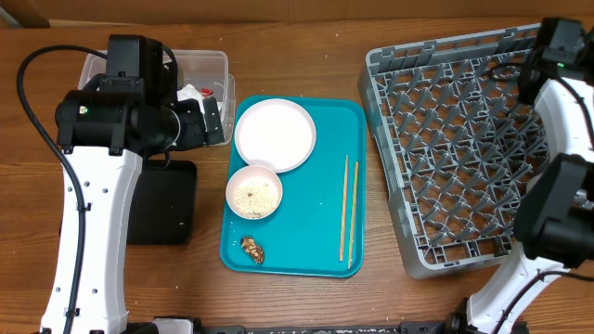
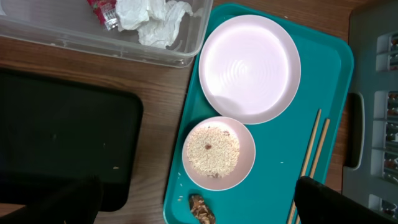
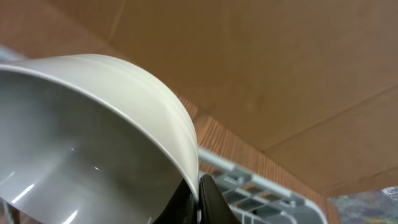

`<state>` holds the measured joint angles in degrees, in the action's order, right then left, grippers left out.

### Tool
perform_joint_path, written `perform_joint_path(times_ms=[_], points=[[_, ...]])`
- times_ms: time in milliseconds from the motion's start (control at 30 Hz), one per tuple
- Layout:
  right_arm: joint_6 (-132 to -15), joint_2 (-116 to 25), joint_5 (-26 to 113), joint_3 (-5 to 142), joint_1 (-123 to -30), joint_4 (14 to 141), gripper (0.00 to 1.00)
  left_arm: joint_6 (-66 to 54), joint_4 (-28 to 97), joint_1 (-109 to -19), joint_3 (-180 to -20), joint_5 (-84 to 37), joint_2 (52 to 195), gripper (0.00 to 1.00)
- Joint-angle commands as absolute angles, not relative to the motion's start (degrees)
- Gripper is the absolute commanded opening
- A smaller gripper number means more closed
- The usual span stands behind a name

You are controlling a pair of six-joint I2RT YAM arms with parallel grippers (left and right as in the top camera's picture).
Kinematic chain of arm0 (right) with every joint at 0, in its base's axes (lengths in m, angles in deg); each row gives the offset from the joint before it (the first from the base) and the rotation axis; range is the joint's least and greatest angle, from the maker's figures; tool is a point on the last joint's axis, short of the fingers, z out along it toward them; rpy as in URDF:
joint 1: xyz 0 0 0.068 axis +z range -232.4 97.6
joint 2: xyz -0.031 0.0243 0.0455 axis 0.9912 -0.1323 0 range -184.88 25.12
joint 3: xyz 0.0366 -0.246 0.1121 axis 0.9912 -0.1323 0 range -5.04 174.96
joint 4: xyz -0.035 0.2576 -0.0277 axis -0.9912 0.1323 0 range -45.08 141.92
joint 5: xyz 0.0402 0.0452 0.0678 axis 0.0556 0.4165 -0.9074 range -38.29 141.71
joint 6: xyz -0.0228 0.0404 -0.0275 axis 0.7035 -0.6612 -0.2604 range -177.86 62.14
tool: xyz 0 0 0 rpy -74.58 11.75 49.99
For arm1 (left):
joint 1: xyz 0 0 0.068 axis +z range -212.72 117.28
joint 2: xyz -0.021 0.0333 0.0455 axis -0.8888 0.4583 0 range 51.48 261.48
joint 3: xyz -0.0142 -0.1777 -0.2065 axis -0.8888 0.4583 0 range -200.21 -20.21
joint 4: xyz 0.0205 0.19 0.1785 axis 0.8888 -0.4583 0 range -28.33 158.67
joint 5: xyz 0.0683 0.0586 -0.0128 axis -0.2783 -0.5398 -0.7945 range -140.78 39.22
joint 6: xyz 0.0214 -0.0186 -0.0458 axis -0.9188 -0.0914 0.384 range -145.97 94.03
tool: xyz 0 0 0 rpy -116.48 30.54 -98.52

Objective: Sort waste into correct bins and load items into the dishwasher
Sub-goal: 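Place the pale blue bowl into the dish rack's back right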

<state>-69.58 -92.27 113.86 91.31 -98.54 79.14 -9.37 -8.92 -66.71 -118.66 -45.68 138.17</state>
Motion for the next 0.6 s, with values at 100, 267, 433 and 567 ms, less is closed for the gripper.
perform_joint_path(times_ms=[100,267,433,567], points=[[-76.31,-94.69,110.34,91.34,-96.79,84.01,0.04,-9.00,-8.68,-66.54,-118.95,-45.81,138.37,1.00],[-79.11,-94.69,109.88,91.34,-95.37,89.10,0.04,-9.00,-8.72,-66.54,-118.92,-45.81,138.37,1.00],[-80.66,-94.58,109.88,91.36,-93.07,93.80,0.04,-9.00,-8.72,-66.54,-118.92,-45.81,138.37,1.00],[-80.66,-93.43,109.51,91.36,-91.33,96.18,0.36,-9.02,-8.72,-66.54,-118.95,-45.85,138.37,1.00]])
